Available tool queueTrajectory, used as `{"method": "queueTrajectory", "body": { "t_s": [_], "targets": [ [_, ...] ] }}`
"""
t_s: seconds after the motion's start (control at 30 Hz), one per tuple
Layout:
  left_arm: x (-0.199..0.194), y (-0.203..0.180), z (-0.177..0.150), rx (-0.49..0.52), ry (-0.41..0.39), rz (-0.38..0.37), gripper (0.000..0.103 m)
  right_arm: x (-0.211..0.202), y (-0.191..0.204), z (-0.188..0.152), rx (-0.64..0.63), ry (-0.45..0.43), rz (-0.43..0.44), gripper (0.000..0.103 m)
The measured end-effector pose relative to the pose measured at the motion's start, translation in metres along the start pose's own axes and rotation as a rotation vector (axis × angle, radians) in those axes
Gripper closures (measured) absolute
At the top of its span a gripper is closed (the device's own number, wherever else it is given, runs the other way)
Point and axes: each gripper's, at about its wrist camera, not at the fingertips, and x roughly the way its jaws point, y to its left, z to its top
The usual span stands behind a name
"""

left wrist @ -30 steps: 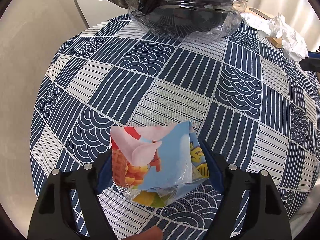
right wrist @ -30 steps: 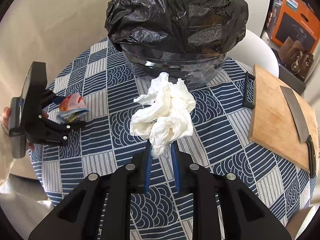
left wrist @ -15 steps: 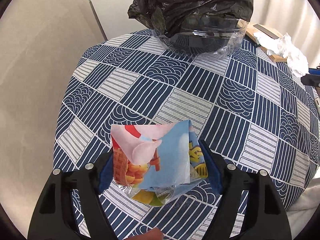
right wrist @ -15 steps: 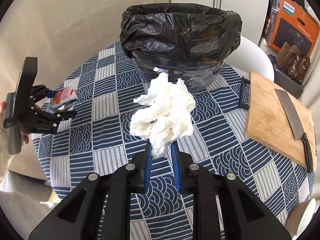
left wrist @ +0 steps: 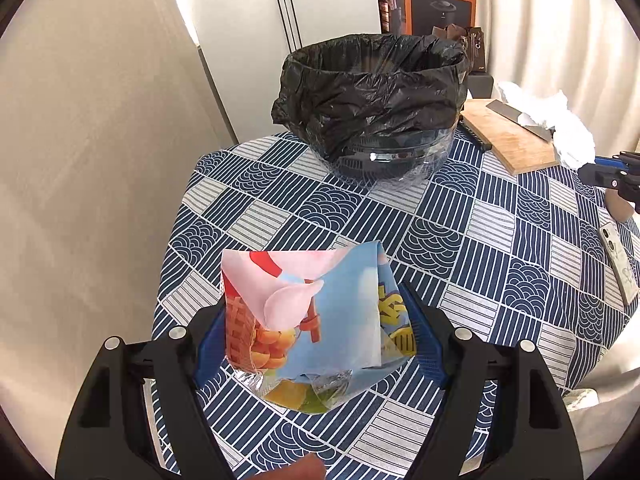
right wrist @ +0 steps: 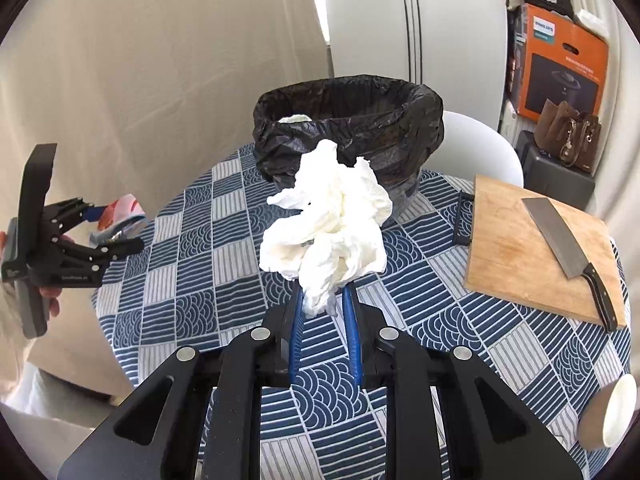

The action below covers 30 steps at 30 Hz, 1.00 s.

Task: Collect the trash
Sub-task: 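Carry the tissue and wrapper over the bin and open both tools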

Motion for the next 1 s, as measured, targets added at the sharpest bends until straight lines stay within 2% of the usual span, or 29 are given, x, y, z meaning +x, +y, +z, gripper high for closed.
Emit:
{"method": "queueTrajectory", "body": {
  "t_s": [0.23,0.43,0.57,0.7,1.0],
  "targets": [
    [-0.03,-0.013,0.028,0.022,-0.059,-0.071,0.026,-0.027,-0.003,-0.005,0.042,-0.081,0.038,0.085],
    [-0.033,-0.02,0.056,-0.037,-0.147,-0.162,0.026,-0.04,-0.012,-0.005,0.075,-0.112,0.029,0.085],
    [-0.033,-0.029,0.075,-0.005,-0.202,-0.212,0.026,-0.039,-0.015,0.003,0.084,-0.146,0.012,0.084],
    [-0.025,-0.028,0.098,0.042,-0.229,-0.239,0.026,-0.032,-0.013,0.021,0.09,-0.171,-0.011,0.084],
    [0.008,0.007,0.15,0.061,-0.287,-0.299,0.025,-0.008,0.005,0.085,0.099,-0.194,-0.04,0.084]
  ]
}}
